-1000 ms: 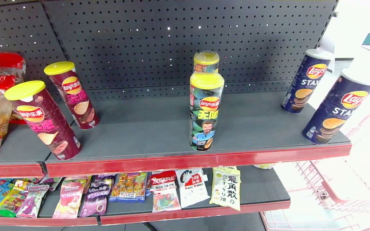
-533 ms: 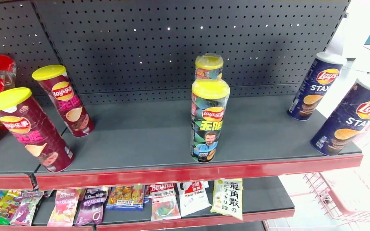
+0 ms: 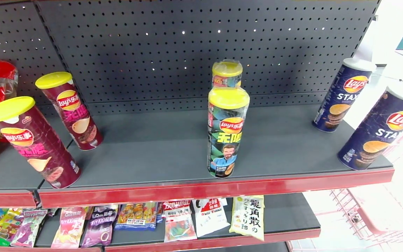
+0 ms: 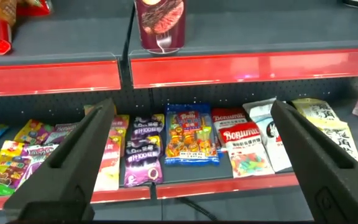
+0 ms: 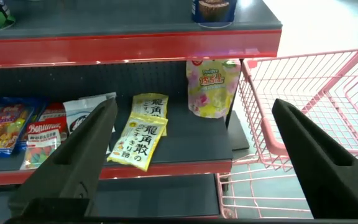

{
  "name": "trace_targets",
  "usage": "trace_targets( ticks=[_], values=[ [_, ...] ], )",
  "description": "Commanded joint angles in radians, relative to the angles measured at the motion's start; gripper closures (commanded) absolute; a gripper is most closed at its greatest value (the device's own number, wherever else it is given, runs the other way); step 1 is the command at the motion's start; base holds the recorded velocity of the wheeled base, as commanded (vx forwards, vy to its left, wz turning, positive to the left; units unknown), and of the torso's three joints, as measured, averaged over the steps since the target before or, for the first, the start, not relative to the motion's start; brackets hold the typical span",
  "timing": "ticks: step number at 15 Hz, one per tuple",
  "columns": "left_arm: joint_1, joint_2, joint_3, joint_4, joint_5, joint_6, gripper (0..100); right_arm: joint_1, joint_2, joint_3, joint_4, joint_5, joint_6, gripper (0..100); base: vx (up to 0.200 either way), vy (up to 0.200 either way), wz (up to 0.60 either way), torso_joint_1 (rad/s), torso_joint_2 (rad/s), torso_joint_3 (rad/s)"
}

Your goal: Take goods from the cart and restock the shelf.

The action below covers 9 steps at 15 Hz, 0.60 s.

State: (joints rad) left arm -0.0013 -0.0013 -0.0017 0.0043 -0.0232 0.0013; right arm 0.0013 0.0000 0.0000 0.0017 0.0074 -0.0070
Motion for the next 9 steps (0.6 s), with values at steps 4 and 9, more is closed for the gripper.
trace_targets(
  ticks=[4,9],
  values=[
    [0.000,0.001,0.000,0.000,0.000,0.000,0,0.000,0.002,0.000,0.000,0.000,-0.001,0,0.000,0.000,0.00,0.000,0.00,0.000],
    [0.000,0.001,0.000,0.000,0.000,-0.001,0,0.000,0.002,0.000,0.000,-0.003,-0.001,0,0.000,0.000,0.00,0.000,0.00,0.000]
  ],
)
